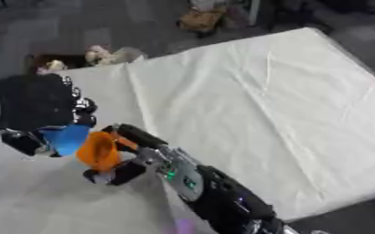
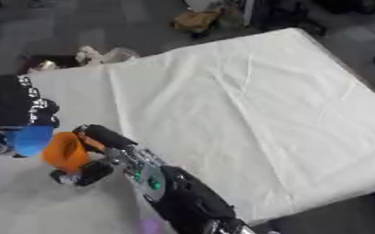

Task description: Pour the contents of one cup into another cup.

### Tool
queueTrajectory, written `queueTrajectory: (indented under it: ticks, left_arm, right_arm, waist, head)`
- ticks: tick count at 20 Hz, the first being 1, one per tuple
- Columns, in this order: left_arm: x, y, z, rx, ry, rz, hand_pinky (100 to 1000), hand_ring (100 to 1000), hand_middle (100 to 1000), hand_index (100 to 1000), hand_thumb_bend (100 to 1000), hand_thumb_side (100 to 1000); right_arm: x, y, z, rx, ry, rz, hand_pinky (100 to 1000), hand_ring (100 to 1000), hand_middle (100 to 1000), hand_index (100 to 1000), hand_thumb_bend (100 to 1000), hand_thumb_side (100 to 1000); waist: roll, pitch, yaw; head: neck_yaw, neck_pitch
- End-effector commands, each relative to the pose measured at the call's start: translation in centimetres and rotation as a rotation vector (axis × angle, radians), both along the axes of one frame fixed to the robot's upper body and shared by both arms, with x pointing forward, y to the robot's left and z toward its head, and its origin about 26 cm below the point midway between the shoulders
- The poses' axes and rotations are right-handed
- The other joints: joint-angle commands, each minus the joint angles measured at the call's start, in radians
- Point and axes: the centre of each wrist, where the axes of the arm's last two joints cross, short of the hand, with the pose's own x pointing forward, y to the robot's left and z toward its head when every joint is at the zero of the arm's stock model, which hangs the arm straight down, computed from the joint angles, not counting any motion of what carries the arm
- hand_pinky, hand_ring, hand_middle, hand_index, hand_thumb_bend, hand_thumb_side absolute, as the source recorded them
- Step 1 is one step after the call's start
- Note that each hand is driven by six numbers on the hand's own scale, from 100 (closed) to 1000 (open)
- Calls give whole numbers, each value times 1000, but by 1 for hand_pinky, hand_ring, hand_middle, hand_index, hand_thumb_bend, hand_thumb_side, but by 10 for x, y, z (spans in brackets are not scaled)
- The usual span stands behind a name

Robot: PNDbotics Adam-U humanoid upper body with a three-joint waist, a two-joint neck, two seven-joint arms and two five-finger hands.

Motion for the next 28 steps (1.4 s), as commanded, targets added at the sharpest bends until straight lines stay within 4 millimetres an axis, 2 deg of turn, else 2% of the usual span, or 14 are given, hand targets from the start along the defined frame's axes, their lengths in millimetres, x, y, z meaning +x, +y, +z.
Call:
queueTrajectory:
  ticks: [1, 5, 7, 19, 28]
  left_arm:
    - [-1, 4, 14, 12, -53, -2, 100, 100, 100, 658, 606, 258]
    - [-4, 2, 17, 10, -83, -9, 100, 100, 100, 657, 627, 258]
    - [-5, 2, 20, 5, -107, -14, 100, 100, 100, 654, 681, 258]
    - [-11, -3, 26, -23, -246, -40, 100, 100, 100, 648, 787, 256]
    - [-8, -5, 14, 21, -248, -66, 100, 100, 100, 648, 768, 267]
  right_arm:
    - [1, 7, 13, 16, -33, 15, 855, 830, 248, 384, 100, 319]
    - [1, 8, 14, 17, -34, 14, 855, 830, 248, 384, 100, 319]
    - [1, 7, 14, 17, -34, 12, 854, 830, 247, 383, 100, 318]
    - [0, 8, 13, 16, -32, 10, 853, 829, 246, 382, 100, 316]
    - [0, 7, 12, 17, -29, 6, 852, 828, 245, 381, 100, 317]
  waist:
    - [-1, -18, 1]
    - [-3, -18, 1]
    - [-4, -19, 0]
    - [-5, -20, -3]
    - [-4, -20, -3]
  head:
    - [-1, -7]
    - [-2, -8]
    - [-2, -8]
    - [-4, -9]
    - [-5, -8]
